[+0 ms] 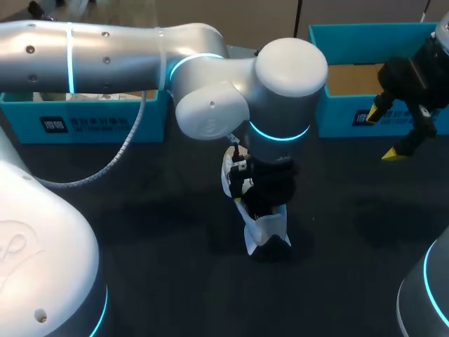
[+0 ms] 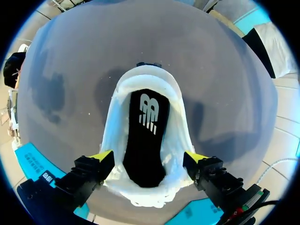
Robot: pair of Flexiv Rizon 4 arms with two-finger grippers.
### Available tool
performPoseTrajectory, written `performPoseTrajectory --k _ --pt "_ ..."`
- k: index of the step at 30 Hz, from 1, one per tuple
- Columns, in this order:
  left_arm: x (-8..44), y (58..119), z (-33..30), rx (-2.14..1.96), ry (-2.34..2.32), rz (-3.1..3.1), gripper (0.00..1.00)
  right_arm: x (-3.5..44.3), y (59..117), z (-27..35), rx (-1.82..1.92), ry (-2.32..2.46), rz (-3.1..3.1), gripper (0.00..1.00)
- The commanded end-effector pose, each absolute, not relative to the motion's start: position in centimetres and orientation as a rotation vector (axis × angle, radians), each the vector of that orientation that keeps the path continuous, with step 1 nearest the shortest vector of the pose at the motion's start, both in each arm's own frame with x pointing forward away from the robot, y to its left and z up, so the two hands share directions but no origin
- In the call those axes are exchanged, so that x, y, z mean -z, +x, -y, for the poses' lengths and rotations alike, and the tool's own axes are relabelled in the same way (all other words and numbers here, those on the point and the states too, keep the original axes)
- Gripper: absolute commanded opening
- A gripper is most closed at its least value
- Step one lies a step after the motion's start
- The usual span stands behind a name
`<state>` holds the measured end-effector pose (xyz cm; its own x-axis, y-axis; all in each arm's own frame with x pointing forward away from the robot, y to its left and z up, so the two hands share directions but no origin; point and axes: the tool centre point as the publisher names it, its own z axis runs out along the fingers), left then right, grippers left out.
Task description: Take the shoe out of the shoebox, open the shoe tongue, remove and reinsert the insole, then place the shoe into the shoebox
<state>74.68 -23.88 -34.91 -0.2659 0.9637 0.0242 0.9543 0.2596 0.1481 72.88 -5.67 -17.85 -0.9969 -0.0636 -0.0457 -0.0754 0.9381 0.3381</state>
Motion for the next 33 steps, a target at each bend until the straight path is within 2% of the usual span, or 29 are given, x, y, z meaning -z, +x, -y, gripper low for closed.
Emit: performPoseTrajectory --k 1,28,33 --pt "34.6 74.6 23.9 -0.218 1.873 -2.438 1.00 17.9 73.0 5.6 -0.534 -0.110 -3.061 1.00" --pt "30.5 78.5 23.2 -0.203 1.802 -2.436 1.00 17.9 73.0 5.6 -0.534 -0.110 -3.061 1.00" --pt "30.5 78.3 23.3 -0.187 1.799 -2.435 0.71 17.9 73.0 5.6 -0.534 -0.110 -3.061 1.00"
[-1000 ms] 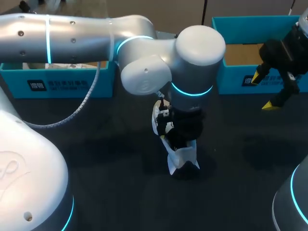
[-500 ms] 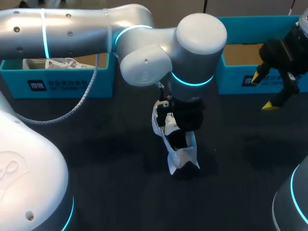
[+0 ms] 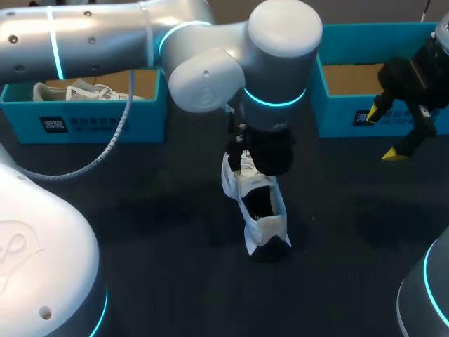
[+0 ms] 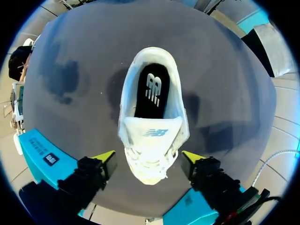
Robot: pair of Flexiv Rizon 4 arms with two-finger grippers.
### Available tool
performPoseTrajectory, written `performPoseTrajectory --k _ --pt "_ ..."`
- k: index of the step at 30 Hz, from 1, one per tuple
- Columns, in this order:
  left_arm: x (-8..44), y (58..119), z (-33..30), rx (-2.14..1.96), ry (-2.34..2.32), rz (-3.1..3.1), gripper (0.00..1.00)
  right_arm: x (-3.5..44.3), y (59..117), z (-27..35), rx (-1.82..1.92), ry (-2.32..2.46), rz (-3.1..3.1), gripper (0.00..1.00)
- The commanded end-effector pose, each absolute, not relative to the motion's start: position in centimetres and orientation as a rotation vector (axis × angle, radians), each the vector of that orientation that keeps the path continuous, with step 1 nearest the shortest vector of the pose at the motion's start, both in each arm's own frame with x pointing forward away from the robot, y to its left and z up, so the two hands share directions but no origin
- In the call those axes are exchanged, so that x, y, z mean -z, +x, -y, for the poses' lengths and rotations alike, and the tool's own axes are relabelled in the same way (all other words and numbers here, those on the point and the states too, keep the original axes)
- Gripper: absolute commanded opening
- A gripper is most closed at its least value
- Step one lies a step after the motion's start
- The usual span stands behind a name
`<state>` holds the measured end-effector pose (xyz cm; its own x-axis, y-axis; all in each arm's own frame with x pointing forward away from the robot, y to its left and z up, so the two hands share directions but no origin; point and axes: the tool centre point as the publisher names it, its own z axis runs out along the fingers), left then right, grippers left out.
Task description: Take the shoe out of the shoebox, open the shoe tongue, remove and reinsert the insole, then place the shoe into the shoebox
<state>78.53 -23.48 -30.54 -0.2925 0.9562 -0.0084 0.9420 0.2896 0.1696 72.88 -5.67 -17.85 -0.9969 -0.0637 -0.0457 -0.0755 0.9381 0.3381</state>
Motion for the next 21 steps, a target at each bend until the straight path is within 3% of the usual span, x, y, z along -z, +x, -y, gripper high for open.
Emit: performPoseTrajectory --k 1,3,4,21 --pt "30.6 78.2 23.3 -0.180 1.800 -2.438 0.65 17.9 73.0 5.6 -0.534 -0.110 -3.061 1.00" --pt "30.9 78.0 23.4 -0.170 1.802 -2.443 0.48 17.9 73.0 5.6 -0.534 -0.110 -3.061 1.00" --pt "31.1 77.9 23.4 -0.162 1.802 -2.447 0.45 17.9 73.0 5.6 -0.534 -0.110 -3.061 1.00" --pt "32.3 75.6 23.6 -0.149 1.812 -2.500 0.45 17.9 73.0 5.6 -0.534 -0.110 -3.061 1.00"
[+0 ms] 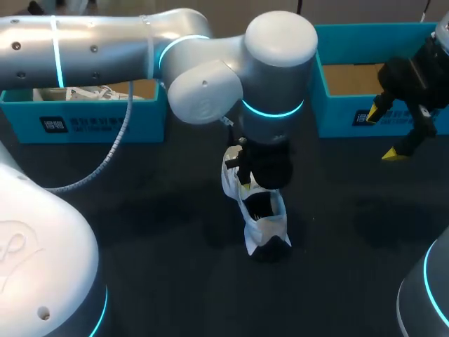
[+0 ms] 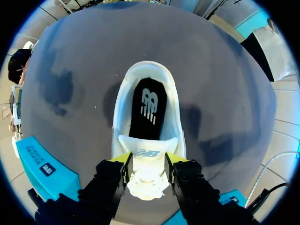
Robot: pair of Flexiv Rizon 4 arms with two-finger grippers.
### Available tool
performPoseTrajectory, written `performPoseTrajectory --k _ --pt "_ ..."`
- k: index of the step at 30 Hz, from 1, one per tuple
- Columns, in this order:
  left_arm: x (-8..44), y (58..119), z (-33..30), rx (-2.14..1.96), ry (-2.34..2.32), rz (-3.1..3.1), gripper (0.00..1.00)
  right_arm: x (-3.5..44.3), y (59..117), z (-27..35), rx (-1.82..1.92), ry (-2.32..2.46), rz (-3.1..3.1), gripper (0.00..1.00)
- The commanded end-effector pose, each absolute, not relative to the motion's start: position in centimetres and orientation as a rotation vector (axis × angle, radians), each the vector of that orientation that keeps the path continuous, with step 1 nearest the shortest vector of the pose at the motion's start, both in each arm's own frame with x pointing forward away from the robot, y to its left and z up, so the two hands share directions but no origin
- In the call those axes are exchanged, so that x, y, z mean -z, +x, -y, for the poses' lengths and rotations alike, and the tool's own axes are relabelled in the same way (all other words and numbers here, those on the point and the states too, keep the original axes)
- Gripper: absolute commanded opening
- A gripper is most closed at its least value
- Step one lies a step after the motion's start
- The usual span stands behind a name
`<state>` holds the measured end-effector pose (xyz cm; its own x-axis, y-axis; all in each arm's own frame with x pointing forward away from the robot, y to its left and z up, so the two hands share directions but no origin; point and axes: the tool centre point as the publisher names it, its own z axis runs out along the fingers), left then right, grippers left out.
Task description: Take the shoe out of the shoebox, open the shoe tongue, remove and reinsert the insole, then place the shoe into the shoebox
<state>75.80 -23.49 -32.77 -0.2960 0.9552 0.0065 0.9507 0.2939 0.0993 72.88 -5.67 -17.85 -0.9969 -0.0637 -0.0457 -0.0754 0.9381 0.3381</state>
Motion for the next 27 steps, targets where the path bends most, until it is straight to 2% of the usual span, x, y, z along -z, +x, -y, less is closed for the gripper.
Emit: performPoseTrajectory --k 1,4,7,8,9,10,11,12,27 --pt "32.0 75.6 23.5 -0.159 1.802 -2.504 0.45 17.9 73.0 5.6 -0.534 -0.110 -3.061 1.00" --pt "30.9 75.4 23.2 -0.161 1.727 -2.562 0.49 17.9 73.0 5.6 -0.534 -0.110 -3.061 1.00" --pt "30.2 75.2 22.9 -0.155 1.609 -2.642 0.49 17.9 73.0 5.6 -0.534 -0.110 -3.061 1.00" --pt "30.1 75.2 22.9 -0.156 1.564 -2.669 0.52 17.9 73.0 5.6 -0.534 -0.110 -3.061 1.00" --pt "29.7 75.1 22.7 -0.118 1.496 -2.720 0.75 17.9 73.0 5.6 -0.534 -0.110 -3.061 1.00" --pt "29.5 74.9 22.6 -0.106 1.460 -2.750 0.80 17.9 73.0 5.6 -0.534 -0.110 -3.061 1.00" --pt "29.2 74.6 22.6 -0.059 1.419 -2.775 0.92 17.9 73.0 5.6 -0.534 -0.110 -3.061 1.00" --pt "29.0 74.2 22.5 -0.015 1.427 -2.793 1.00 17.9 73.0 5.6 -0.534 -0.110 -3.061 1.00" --pt "29.0 74.2 22.5 -0.015 1.427 -2.793 1.00 17.9 73.0 5.6 -0.534 -0.110 -3.061 1.00"
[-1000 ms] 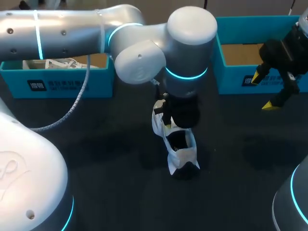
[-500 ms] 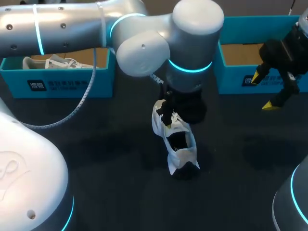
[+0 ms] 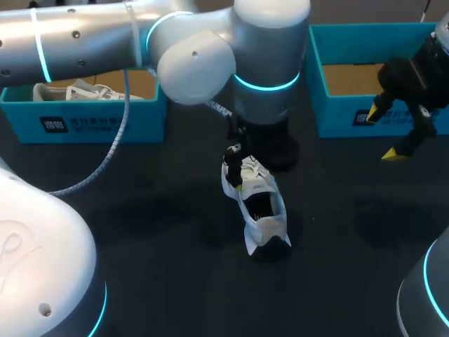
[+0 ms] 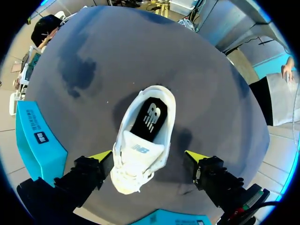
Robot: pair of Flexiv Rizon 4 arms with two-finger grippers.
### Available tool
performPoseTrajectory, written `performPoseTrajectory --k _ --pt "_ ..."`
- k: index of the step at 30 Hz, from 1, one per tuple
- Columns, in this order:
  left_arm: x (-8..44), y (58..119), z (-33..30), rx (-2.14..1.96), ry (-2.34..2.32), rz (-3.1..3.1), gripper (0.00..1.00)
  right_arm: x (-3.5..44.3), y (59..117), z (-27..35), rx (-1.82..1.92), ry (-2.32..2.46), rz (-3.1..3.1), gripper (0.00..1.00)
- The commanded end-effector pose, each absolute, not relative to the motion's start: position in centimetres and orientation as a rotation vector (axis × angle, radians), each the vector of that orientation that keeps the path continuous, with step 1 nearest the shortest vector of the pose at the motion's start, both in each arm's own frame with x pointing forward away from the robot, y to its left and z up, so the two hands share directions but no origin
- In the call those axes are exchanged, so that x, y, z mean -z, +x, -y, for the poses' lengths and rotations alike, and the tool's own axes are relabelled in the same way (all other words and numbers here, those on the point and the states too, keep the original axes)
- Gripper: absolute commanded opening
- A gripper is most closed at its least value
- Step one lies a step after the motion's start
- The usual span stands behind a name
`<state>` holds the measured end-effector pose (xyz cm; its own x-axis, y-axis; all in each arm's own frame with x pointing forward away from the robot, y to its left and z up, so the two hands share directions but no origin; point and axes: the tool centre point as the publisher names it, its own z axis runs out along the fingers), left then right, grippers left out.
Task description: Take the shoe out of the shoebox, open the shoe tongue, remove and reinsert the insole, then place the shoe into the shoebox
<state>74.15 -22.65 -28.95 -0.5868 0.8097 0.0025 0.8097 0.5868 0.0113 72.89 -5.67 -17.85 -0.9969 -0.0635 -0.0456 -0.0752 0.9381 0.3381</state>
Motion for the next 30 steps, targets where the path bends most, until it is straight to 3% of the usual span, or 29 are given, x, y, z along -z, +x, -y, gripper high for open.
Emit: performPoseTrajectory --k 1,14,30 --pt "29.0 74.2 22.5 -0.015 1.427 -2.793 1.00 17.9 73.0 5.6 -0.534 -0.110 -3.061 1.00" --pt "28.5 71.9 21.4 0.025 0.312 -3.150 1.00 17.9 73.0 5.6 -0.534 -0.110 -3.061 1.00" --pt "29.5 66.6 21.4 0.178 -0.405 -3.018 1.00 17.9 73.0 5.6 -0.534 -0.110 -3.061 1.00"
